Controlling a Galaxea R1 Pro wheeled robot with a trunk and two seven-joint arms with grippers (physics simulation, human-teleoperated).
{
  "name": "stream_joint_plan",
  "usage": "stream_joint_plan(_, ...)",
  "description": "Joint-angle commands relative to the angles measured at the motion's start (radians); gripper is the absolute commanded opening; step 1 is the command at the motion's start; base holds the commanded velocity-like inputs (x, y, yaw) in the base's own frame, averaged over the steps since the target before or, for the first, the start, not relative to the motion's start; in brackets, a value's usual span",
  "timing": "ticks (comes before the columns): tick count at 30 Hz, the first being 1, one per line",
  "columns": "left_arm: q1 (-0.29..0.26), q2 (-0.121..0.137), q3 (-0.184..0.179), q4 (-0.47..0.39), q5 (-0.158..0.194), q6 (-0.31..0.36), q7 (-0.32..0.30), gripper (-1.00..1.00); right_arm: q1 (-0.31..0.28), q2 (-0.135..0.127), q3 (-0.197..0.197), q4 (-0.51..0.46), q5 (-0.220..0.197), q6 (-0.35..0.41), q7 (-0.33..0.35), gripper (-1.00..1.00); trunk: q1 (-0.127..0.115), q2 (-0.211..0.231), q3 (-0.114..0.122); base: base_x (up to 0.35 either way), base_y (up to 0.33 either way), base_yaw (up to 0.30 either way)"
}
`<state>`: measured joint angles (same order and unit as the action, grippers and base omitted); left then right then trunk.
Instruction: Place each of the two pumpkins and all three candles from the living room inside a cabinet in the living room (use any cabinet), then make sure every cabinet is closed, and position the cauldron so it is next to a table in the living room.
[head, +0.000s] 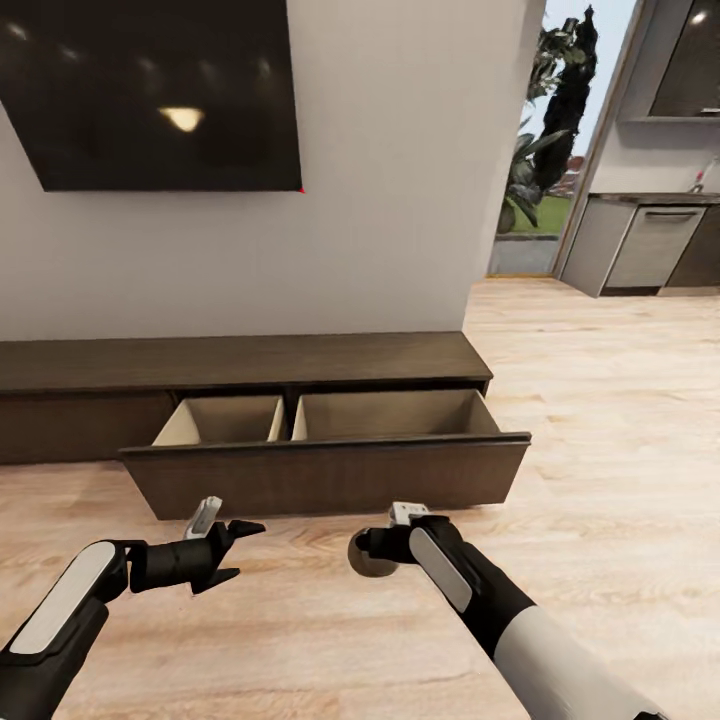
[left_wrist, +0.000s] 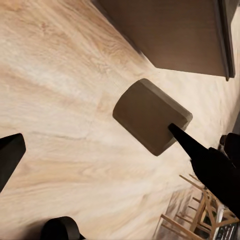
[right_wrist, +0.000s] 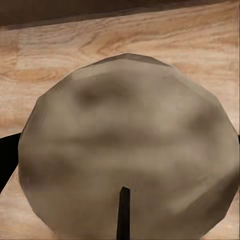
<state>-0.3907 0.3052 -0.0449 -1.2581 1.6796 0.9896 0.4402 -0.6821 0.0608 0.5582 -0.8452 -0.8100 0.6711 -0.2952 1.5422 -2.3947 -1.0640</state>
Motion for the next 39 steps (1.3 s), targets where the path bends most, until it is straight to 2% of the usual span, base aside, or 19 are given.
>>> stream_joint_plan(1, -0.001, 0.001, -0.001, -0.001, 0.010, 0.000, 0.010, 1.00, 0.000, -0.003, 0.000, -0.084, -0.011, 0.051, -0.018, -1.00, 0.000, 0.000, -0.001, 0.215, -0.210, -0.008)
stream_joint_plan(2, -0.001, 0.001, -0.001, -0.001, 0.011, 0.000, 0.010, 1.00, 0.002, -0.004, -0.013, -0.156, -0.012, 0.089, -0.028, -1.00, 0.000, 0.000, -0.001, 0.190, -0.189, -0.005)
stream_joint_plan(3, -0.001, 0.001, -0.001, -0.001, 0.010, 0.000, 0.010, 1.00, 0.004, -0.008, -0.042, -0.235, -0.013, 0.130, -0.047, -1.00, 0.000, 0.000, -0.001, 0.148, -0.151, -0.003)
stream_joint_plan(4, -0.001, 0.001, -0.001, -0.001, 0.011, 0.000, 0.009, 1.00, 0.005, -0.018, -0.113, -0.354, -0.013, 0.198, -0.097, -1.00, 0.000, 0.000, -0.001, 0.079, -0.081, -0.002)
stream_joint_plan(5, -0.001, 0.001, -0.001, -0.001, 0.011, 0.000, 0.009, 1.00, 0.009, -0.024, -0.167, -0.427, -0.013, 0.243, -0.141, -1.00, 0.000, 0.000, -0.001, 0.050, -0.052, -0.001)
stream_joint_plan(6, -0.001, 0.000, -0.001, -0.002, 0.011, 0.000, 0.009, 1.00, 0.017, -0.029, -0.240, -0.526, -0.013, 0.303, -0.205, -1.00, 0.000, 0.000, -0.001, 0.026, -0.027, -0.001)
stream_joint_plan(7, -0.001, 0.001, -0.001, -0.002, 0.011, 0.000, 0.008, 1.00, 0.025, -0.031, -0.277, -0.579, -0.014, 0.329, -0.241, -1.00, 0.000, 0.000, -0.001, 0.017, -0.017, 0.000)
stream_joint_plan(10, -0.001, 0.001, -0.001, -0.007, 0.011, 0.000, 0.008, 1.00, 0.039, -0.034, -0.326, -0.663, -0.014, 0.364, -0.296, -1.00, 0.000, 0.000, -0.001, 0.007, -0.007, 0.000)
stream_joint_plan(14, 0.000, 0.002, -0.002, -0.020, 0.012, 0.002, 0.004, 1.00, 0.043, -0.035, -0.346, -0.682, -0.013, 0.373, -0.313, -1.00, 0.000, 0.000, -0.001, 0.001, -0.001, 0.000)
stream_joint_plan(16, 0.003, 0.003, -0.002, -0.079, 0.013, 0.003, 0.001, 1.00, 0.044, -0.035, -0.352, -0.682, -0.014, 0.373, -0.316, -1.00, 0.000, 0.000, -0.001, 0.000, 0.000, 0.000)
stream_joint_plan(20, 0.026, 0.006, 0.000, -0.262, 0.023, 0.007, -0.001, 1.00, 0.044, -0.035, -0.355, -0.662, -0.012, 0.370, -0.317, -1.00, 0.000, 0.000, -0.001, 0.000, 0.000, 0.000)
stream_joint_plan(26, 0.045, 0.007, 0.002, -0.338, 0.033, 0.012, -0.005, 1.00, 0.044, -0.034, -0.357, -0.610, -0.007, 0.369, -0.321, -1.00, 0.000, 0.000, -0.001, 0.000, 0.000, 0.000)
stream_joint_plan(28, 0.046, 0.014, 0.000, -0.343, 0.090, 0.014, -0.018, 1.00, 0.044, -0.033, -0.357, -0.594, -0.006, 0.369, -0.322, -1.00, 0.000, 0.000, -0.001, 0.000, 0.000, 0.000)
stream_joint_plan(29, 0.047, 0.046, -0.007, -0.345, 0.145, 0.015, -0.027, 1.00, 0.044, -0.033, -0.358, -0.582, -0.006, 0.368, -0.323, -1.00, 0.000, 0.000, -0.001, 0.000, 0.000, 0.000)
stream_joint_plan(31, 0.047, 0.099, -0.017, -0.345, 0.207, 0.014, -0.041, 1.00, 0.044, -0.033, -0.358, -0.570, -0.006, 0.368, -0.323, -1.00, 0.000, 0.000, -0.001, 0.000, 0.000, 0.000)
stream_joint_plan(34, 0.048, 0.122, -0.022, -0.346, 0.232, 0.014, -0.057, 1.00, 0.044, -0.033, -0.358, -0.566, -0.006, 0.367, -0.323, -1.00, 0.000, 0.000, -0.001, 0.034, 0.000, 0.000)
stream_joint_plan(39, 0.049, 0.130, -0.025, -0.346, 0.240, 0.014, -0.064, 1.00, 0.044, -0.034, -0.357, -0.582, -0.011, 0.367, -0.317, -1.00, 0.000, 0.000, -0.001, 0.223, -0.047, 0.000)
